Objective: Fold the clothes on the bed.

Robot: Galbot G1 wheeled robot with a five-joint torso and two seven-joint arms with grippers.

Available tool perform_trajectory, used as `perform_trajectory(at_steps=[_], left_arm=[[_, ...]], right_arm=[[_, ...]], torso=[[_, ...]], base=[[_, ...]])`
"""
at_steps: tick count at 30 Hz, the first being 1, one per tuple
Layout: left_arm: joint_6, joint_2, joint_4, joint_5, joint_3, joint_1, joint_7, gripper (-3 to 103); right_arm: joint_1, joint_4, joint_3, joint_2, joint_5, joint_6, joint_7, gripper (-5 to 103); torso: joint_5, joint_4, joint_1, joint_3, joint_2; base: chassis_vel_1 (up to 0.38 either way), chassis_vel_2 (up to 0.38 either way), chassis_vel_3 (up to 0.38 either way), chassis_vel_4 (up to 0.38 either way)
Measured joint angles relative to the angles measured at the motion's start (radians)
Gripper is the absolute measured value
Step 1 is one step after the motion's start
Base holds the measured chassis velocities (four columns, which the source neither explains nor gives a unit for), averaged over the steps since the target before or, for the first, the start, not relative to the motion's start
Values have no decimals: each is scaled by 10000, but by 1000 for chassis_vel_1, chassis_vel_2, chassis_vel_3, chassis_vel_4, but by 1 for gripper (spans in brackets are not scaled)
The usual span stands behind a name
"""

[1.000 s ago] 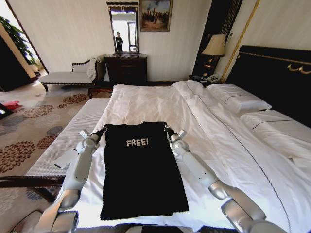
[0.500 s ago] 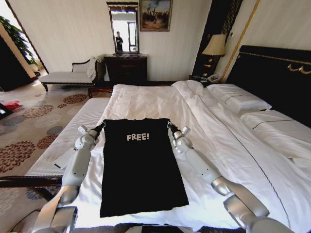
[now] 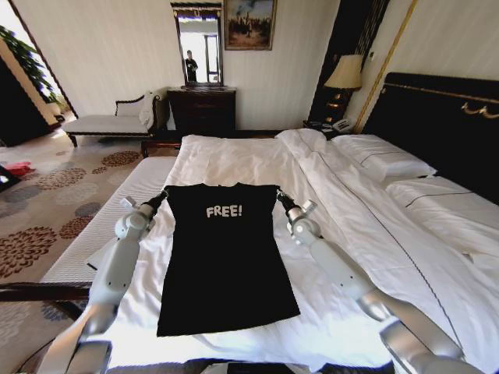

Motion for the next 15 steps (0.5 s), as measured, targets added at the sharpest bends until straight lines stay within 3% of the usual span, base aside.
perform_trajectory(at_steps=[7,9,11,15], left_arm=[[79,394,-2131,-211,-745,2533,22,1],[100,446,-2329,-217,-803,2740,20,1],[147,805,-3226,-214,-1095,3782,16,1],[135,1369,-4160,-230,-1599,5076,52,1]], right_arm=[[-1885,1418,850,-717,-105,-198,355,1],[-2084,1564,938,-778,-102,-214,426,1],[-2998,2321,1307,-1066,-84,-344,748,1],[-3963,3402,1702,-1395,-74,-427,1109,1]], torso=[[1,4,-3,-2,2],[0,4,-3,-2,2],[3,-5,-3,-2,2],[3,3,-4,-3,2]], base=[[0,0,0,0],[0,0,0,0],[0,0,0,0],[0,0,0,0]])
